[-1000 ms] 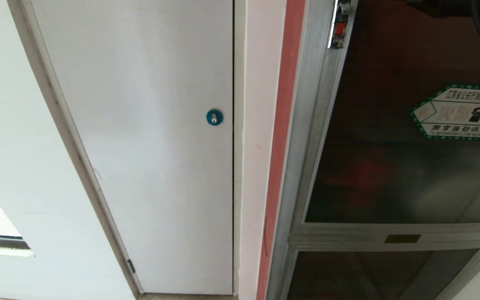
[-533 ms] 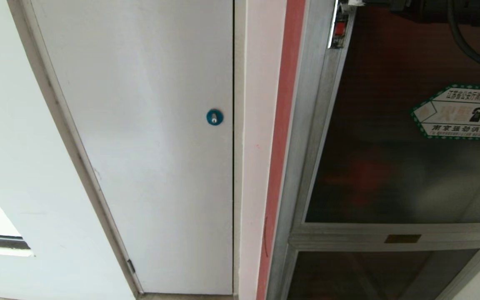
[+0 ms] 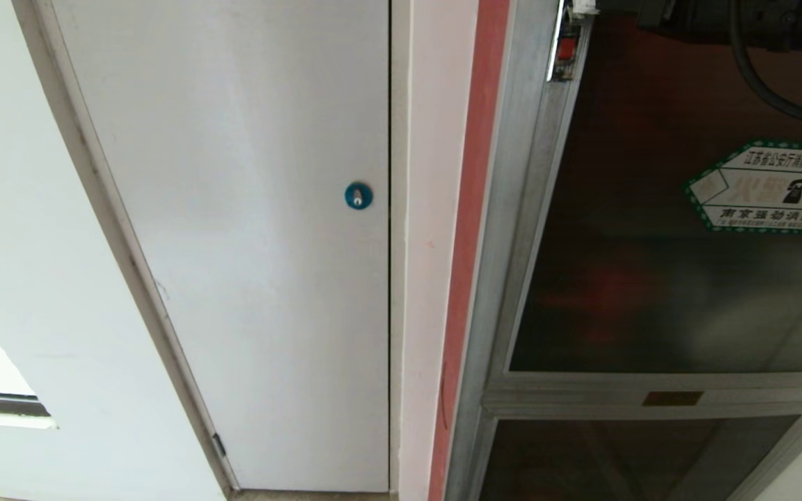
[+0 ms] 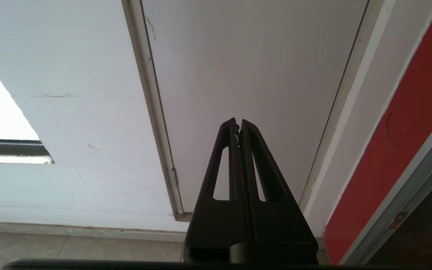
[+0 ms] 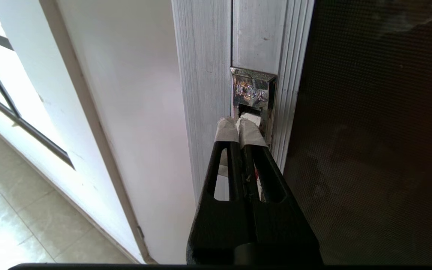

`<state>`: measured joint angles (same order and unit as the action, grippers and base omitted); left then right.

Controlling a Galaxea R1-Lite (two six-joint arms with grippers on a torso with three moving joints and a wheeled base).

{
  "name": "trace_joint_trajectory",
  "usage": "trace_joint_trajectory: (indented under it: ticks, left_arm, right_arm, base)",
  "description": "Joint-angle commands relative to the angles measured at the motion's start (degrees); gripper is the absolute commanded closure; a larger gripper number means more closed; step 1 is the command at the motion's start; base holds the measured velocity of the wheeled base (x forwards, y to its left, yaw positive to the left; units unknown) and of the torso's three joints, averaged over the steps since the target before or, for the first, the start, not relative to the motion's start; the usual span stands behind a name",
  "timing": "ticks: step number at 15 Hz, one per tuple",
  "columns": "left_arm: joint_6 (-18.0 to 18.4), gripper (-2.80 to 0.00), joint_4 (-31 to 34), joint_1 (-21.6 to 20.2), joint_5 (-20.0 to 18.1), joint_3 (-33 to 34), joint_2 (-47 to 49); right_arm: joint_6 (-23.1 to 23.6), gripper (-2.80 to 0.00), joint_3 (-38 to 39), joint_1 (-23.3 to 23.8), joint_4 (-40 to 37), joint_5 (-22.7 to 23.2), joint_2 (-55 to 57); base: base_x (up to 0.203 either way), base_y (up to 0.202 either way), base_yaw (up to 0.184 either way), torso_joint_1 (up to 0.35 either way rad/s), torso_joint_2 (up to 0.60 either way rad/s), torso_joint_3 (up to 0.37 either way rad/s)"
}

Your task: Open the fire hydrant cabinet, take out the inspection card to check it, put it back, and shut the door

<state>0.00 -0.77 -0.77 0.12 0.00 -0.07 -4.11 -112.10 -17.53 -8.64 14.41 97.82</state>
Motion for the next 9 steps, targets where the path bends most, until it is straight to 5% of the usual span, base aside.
trace_joint_trajectory:
  ticks: [1,9]
  left_arm:
    - [0.0,0.00,0.0,0.0,0.0,0.4,0.0]
    - [0.0,0.00,0.0,0.0,0.0,0.4,0.0]
  right_arm:
    - [0.0,0.00,0.1,0.0,-0.2,0.0,0.5]
    - [-0.2,0.00,1.4,0.1,-0.2,-0.9,1.0]
  base:
    - [0.000,0.000,0.000,0.000,0.00,0.000]
    - [0.000,0.000,0.000,0.000,0.00,0.000]
